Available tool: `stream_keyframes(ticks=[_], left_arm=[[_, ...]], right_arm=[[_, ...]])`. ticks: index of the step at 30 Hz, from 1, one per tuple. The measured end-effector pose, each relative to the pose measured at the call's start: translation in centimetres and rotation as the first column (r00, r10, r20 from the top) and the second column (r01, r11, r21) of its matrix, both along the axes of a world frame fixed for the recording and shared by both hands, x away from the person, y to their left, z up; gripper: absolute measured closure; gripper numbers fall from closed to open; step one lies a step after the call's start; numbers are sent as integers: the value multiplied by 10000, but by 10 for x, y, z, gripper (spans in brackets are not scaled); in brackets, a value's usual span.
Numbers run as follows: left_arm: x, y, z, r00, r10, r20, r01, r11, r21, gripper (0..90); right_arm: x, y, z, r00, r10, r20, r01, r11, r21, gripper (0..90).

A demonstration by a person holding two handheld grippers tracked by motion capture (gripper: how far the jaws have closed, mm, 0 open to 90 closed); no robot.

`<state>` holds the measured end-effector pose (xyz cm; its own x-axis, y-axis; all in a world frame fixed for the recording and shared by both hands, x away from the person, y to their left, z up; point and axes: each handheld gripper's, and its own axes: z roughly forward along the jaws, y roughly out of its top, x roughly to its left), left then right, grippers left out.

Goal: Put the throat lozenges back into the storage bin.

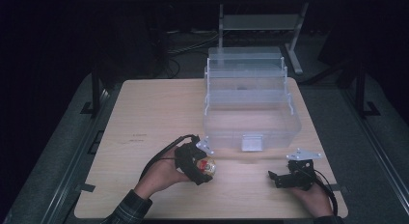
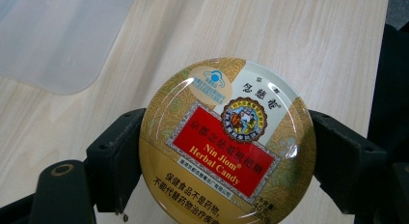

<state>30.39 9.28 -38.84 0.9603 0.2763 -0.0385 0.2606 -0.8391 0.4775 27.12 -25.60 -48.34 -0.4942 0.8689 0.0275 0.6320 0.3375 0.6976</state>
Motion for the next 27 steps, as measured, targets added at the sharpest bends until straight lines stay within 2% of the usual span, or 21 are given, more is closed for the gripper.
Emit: stream_keyframes(ticks=[17, 22, 27], left_arm=[[10, -1, 16, 9999, 50, 116, -49, 9999, -116, 194], [13, -2, 20, 9998, 103, 153, -99, 9996, -259, 194], [18, -4, 26, 9998, 32, 205, -27, 9998, -214, 194]], right_arm=[[0, 0, 0, 10000, 8, -13, -8, 10000, 16, 0], [0, 0, 0, 10000, 9, -8, -9, 10000, 10, 0], [0, 0, 0, 10000, 13, -2, -13, 10000, 8, 0]])
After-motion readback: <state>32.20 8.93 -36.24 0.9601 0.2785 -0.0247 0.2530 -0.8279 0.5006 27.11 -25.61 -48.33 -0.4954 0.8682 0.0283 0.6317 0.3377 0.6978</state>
